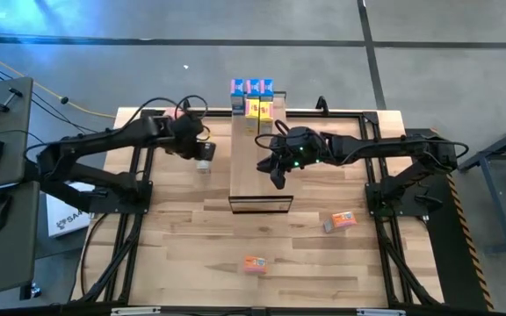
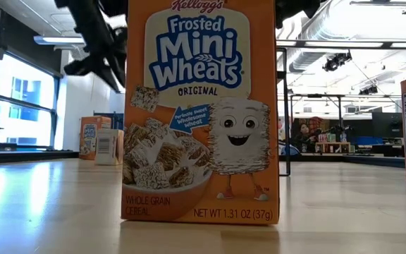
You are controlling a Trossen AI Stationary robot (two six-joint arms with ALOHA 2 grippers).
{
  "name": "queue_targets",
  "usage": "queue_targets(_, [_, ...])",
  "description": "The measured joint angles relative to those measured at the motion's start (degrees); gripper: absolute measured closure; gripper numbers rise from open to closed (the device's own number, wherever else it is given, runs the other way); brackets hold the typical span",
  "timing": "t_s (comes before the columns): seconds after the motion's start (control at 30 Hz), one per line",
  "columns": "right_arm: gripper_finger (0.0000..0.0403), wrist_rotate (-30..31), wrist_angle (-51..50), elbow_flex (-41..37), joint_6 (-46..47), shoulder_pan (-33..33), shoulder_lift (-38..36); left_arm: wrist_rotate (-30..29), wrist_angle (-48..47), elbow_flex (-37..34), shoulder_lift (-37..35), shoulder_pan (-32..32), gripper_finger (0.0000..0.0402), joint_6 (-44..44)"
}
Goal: Stack cereal on shelf
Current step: Put the yellow cereal box on the shelf aligned with the yellow cereal boxes
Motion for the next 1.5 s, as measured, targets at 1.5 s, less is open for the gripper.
queue_targets(1.5, [0.0198, 2.0, -0.2, 0.0, -0.6, -0.9, 0.0, -8.2, 7.6, 0.0, 19.9, 8.3, 0.0257, 2.5])
